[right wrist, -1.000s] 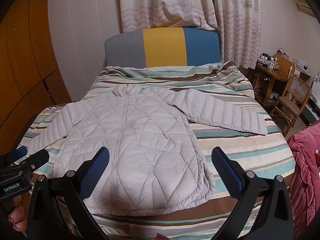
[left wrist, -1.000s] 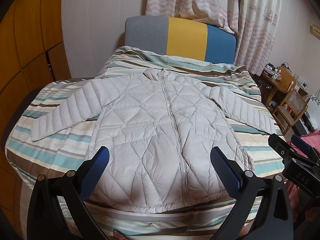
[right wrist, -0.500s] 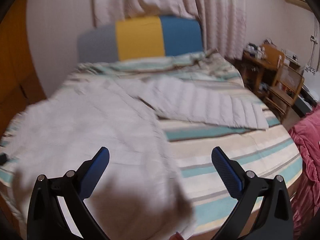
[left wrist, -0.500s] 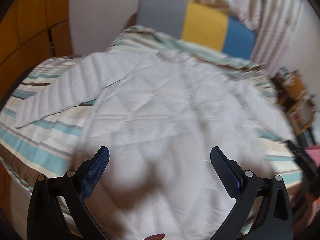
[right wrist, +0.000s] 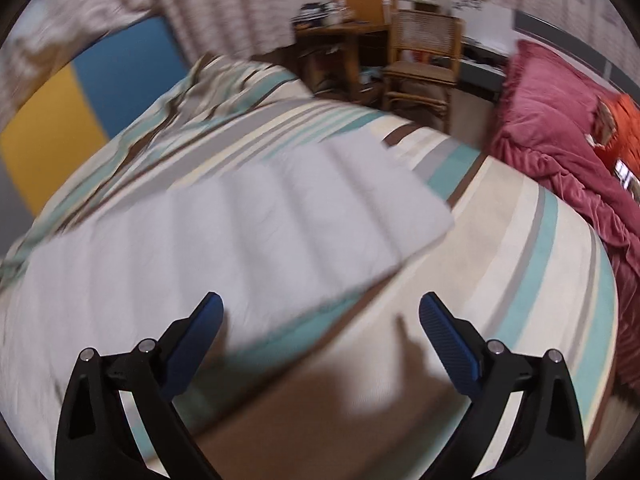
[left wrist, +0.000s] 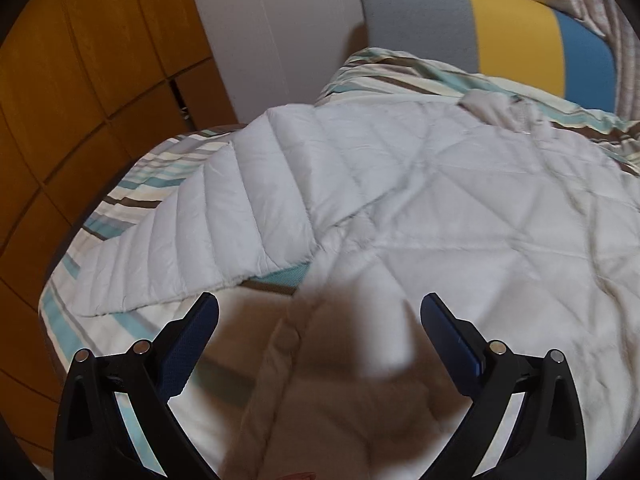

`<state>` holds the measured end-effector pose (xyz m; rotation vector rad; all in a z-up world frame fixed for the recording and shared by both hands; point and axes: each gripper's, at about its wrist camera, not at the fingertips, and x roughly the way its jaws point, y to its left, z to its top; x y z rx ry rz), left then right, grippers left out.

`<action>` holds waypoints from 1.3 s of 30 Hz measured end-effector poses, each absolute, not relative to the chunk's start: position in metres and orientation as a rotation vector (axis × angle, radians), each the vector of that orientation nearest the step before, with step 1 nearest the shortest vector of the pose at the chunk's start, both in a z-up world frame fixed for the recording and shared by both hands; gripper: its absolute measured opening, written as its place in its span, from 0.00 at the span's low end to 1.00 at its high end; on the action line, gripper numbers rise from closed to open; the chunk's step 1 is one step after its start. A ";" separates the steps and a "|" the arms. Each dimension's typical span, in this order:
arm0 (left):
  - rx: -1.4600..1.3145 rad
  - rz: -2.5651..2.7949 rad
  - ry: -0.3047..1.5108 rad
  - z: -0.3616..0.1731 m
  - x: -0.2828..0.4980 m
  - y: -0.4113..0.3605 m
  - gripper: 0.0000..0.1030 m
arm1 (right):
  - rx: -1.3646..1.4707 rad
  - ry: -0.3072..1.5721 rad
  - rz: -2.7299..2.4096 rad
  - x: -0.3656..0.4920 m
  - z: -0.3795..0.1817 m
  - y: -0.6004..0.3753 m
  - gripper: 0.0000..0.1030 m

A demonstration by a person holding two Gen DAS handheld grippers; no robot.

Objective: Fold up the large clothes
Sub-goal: 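Reach the right tool to a jacket sleeve cuff and close on it, then carry the held sleeve with the right tool across the jacket front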

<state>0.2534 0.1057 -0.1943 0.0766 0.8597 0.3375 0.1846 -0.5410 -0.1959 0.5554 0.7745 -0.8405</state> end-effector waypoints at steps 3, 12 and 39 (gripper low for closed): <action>0.074 0.372 0.867 -0.205 0.263 0.117 0.97 | 0.554 0.769 -0.901 0.194 -0.198 -0.559 0.89; 0.028 0.365 0.900 -0.230 0.262 0.124 0.97 | 0.482 0.756 -0.911 0.219 -0.211 -0.559 0.35; -0.112 0.315 0.924 -0.239 0.263 0.134 0.97 | -0.345 0.468 -0.280 0.301 -0.140 -0.229 0.10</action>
